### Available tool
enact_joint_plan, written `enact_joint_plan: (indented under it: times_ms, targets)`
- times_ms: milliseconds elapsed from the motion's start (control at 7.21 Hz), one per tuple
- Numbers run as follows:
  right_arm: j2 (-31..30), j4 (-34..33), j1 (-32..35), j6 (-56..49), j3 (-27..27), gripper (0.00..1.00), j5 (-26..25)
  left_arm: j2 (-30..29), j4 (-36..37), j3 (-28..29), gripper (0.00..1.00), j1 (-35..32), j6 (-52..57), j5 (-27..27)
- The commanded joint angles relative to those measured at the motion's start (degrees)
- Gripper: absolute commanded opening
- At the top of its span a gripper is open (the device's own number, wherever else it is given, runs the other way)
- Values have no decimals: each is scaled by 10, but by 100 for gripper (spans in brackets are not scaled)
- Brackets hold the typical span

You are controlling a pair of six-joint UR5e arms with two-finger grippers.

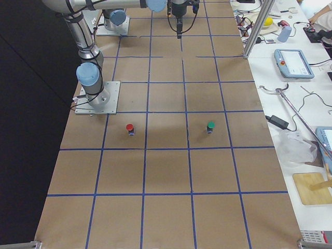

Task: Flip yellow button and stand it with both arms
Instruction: 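Close the left gripper on the yellow button's body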

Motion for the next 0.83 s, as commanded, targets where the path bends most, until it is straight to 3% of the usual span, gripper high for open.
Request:
enact_joint_plan:
  times_ms: [0,139,555,693]
  targets:
    - [0,-1,-4,-2,-1,100,-1,0,0,-7,13,0,-1,1]
    - [-1,7,-5,-2,0,100,-2,-1,-5,1,2,0,-2,2]
    - [4,3,-10,-1,0,100,-8,4,-29,25,1,-11,-26,-24]
    - [4,5,-11,-2,0,100,-8,6,-96,64,2,-23,-67,-84]
